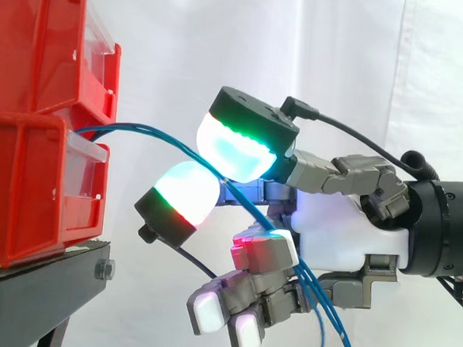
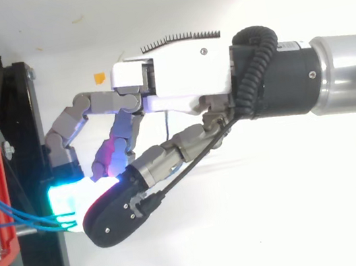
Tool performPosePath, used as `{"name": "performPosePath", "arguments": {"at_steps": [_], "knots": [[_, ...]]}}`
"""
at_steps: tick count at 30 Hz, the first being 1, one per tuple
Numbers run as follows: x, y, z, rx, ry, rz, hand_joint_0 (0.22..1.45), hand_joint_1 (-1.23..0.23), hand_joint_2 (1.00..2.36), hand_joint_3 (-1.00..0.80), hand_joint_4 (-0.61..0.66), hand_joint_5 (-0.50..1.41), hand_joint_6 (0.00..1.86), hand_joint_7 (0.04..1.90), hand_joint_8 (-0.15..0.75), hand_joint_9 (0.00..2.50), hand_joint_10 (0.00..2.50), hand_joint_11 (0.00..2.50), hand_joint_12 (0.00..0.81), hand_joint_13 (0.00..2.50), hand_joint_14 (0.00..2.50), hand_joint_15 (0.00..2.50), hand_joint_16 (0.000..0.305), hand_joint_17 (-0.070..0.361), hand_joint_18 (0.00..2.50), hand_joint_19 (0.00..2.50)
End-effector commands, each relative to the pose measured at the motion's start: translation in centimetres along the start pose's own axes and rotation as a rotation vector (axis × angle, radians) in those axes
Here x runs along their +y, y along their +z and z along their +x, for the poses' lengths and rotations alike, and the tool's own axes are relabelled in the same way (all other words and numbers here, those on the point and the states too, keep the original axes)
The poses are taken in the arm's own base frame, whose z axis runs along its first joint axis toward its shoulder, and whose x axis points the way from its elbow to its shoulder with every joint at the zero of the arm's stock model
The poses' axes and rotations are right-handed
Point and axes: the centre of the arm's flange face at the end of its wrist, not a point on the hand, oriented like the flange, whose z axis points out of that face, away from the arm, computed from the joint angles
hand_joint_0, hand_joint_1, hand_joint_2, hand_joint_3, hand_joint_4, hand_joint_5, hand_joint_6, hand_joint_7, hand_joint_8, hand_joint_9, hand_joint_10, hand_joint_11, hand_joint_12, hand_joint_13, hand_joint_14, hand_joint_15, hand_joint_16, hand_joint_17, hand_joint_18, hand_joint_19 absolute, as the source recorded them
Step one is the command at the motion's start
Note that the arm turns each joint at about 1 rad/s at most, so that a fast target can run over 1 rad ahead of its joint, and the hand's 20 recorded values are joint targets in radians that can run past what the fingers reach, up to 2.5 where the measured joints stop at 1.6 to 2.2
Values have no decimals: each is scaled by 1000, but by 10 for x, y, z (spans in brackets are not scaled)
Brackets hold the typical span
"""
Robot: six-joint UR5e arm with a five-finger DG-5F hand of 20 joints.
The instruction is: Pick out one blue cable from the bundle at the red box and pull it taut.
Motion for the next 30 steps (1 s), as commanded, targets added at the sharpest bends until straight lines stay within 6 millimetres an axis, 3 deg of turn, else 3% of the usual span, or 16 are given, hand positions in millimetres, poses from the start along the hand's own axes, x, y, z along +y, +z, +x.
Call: {"name": "performPosePath", "arguments": {"at_steps": [1, 13, 22, 26, 28, 30], "knots": [[0, 0, -1, 2, 2, 0, 602, -712, 1016, -314, -70, -88, 894, 940, 262, 1314, 37, 952, 308, 921, 22, 543, 44, 99, 822, 712], [1, 1, -1, 2, 9, -6, 663, -838, 1019, -244, -69, -97, 918, 953, 273, 1276, 36, 976, 310, 913, 24, 533, 44, 100, 825, 694], [1, 1, -1, 2, 27, -6, 777, -852, 1001, -481, -305, -113, 951, 1013, 241, 1290, 38, 956, 290, 932, 22, 536, 42, 95, 835, 687], [1, 1, 0, 3, 27, -5, 728, -863, 1000, -500, -246, -112, 955, 937, 241, 1311, 36, 972, 288, 940, 22, 527, 42, 94, 844, 683], [1, 1, 2, 3, 27, -5, 651, -829, 1000, -500, -125, -103, 940, 870, 248, 1312, 36, 977, 292, 940, 23, 538, 42, 95, 840, 687], [2, 1, 3, 5, 27, -7, 618, -805, 1000, -500, -96, -101, 936, 839, 249, 1316, 36, 967, 296, 940, 24, 535, 42, 95, 841, 687]]}}
